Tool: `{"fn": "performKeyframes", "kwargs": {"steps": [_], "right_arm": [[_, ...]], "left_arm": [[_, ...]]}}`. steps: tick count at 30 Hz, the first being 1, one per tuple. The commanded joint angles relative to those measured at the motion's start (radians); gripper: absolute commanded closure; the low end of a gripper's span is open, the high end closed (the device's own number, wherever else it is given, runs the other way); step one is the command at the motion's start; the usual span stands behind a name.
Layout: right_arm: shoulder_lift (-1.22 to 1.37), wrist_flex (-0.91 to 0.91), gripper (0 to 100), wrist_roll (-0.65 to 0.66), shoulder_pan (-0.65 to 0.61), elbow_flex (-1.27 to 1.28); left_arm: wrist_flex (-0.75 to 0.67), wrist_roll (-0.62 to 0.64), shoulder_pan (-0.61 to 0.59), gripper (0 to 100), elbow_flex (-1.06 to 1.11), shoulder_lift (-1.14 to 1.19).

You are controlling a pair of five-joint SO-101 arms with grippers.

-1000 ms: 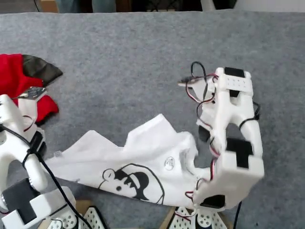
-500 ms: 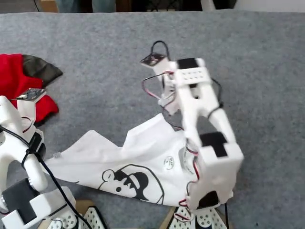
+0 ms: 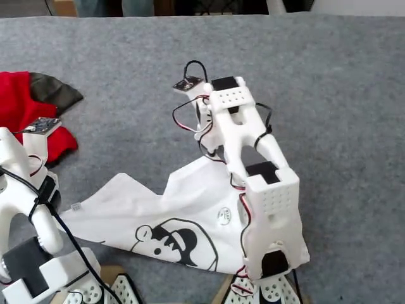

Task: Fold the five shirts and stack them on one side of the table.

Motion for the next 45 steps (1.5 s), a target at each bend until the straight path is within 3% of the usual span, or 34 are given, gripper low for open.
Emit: {"fn": "performKeyframes", "kwargs": {"steps": [1, 22, 31, 45], "right_arm": [[-0.008, 0.012, 83.7, -0.049, -0.018, -0.042], [-0.007, -0.025, 80.7, -0.144, -0.077, 0.022], [0.082, -0.015, 80.8, -0.144, -0.046, -0.005], [0.012, 0.028, 80.7, -0.169, -0.044, -0.001]], "left_arm": [[0.009, 0.012, -0.01, 97, -0.002, -0.006], [0.011, 0.014, -0.01, 97, -0.002, -0.006], [0.014, 0.014, -0.012, 97, -0.002, -0.006], [0.015, 0.014, -0.013, 97, -0.002, -0.015]]}}
